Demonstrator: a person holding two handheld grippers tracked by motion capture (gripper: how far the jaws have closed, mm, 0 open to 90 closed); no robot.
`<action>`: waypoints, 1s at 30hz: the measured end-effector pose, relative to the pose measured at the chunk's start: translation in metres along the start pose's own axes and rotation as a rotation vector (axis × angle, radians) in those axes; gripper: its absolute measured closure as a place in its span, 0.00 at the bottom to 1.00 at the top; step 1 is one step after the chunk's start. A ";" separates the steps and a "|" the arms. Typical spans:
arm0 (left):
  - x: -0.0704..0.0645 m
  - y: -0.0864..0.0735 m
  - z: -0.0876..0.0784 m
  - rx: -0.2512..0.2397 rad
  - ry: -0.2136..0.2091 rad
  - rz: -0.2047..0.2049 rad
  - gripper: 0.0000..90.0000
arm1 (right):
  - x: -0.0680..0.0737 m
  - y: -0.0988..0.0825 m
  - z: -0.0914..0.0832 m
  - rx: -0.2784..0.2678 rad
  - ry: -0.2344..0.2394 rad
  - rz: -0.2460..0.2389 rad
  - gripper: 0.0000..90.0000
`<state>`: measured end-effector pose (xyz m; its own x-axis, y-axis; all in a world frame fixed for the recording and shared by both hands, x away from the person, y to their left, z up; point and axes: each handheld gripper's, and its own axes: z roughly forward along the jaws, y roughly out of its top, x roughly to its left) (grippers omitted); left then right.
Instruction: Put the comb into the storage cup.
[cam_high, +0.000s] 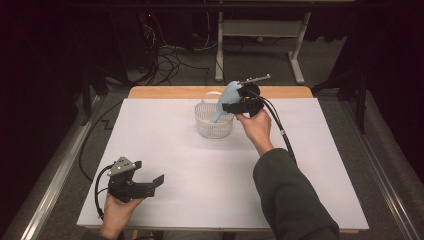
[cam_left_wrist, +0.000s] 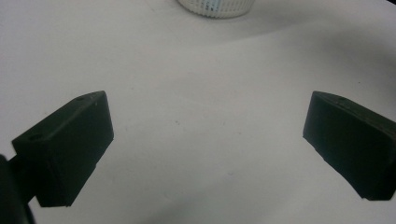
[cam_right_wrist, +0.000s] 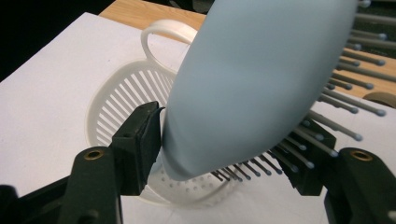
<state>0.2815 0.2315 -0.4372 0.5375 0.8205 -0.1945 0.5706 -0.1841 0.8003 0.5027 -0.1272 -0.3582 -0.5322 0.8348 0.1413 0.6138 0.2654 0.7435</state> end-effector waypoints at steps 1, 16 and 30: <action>0.000 0.000 0.000 0.001 0.000 -0.001 0.01 | -0.001 0.000 -0.001 0.000 0.000 0.002 0.40; 0.000 0.000 0.000 -0.002 0.006 0.000 0.01 | -0.009 -0.007 -0.006 0.005 0.010 0.023 0.35; 0.001 0.000 -0.001 -0.003 0.005 -0.003 0.01 | -0.015 -0.011 -0.015 0.001 -0.002 0.027 0.32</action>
<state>0.2816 0.2325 -0.4370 0.5327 0.8236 -0.1947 0.5704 -0.1794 0.8015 0.4952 -0.1503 -0.3584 -0.5140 0.8427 0.1604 0.6285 0.2427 0.7390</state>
